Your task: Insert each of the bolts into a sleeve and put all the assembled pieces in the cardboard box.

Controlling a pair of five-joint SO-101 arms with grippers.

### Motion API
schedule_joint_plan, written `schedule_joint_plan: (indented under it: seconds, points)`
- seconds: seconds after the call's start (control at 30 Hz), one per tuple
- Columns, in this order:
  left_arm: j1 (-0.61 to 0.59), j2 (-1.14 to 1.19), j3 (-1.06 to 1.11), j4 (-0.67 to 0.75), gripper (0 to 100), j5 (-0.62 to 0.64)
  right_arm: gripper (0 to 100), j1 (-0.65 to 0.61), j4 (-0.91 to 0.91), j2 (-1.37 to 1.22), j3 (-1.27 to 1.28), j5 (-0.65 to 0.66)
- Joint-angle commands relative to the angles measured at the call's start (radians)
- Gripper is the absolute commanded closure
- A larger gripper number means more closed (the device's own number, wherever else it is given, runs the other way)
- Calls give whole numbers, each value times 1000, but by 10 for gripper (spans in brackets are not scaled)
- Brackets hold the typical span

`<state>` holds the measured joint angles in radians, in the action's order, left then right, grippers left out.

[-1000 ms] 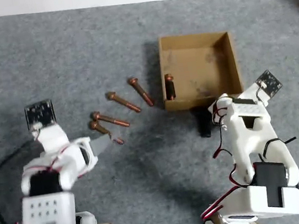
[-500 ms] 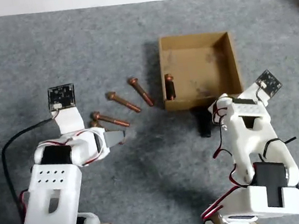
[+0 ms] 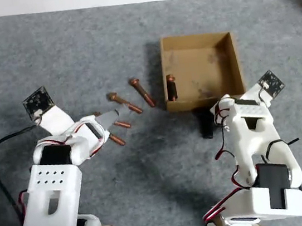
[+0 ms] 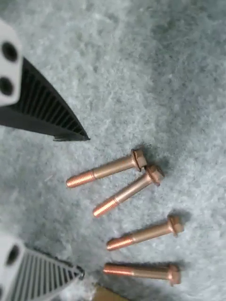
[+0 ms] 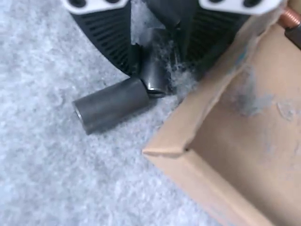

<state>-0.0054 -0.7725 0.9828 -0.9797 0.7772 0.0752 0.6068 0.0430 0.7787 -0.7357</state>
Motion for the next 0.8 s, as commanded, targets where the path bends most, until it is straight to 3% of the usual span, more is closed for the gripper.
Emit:
schedule_joint_plan:
  seconds: [0.0,0.27,0.47,0.77]
  points:
    - [1,2,-38,11,639,75,995,-24,-7,1,2,14]
    - [2,12,10,17,648,101,995,-24,-7,1,2,14]
    - [4,199,-58,12,769,100,995,-24,-7,1,4,14]
    - [1,446,-186,17,730,164,995,-24,-7,1,2,14]
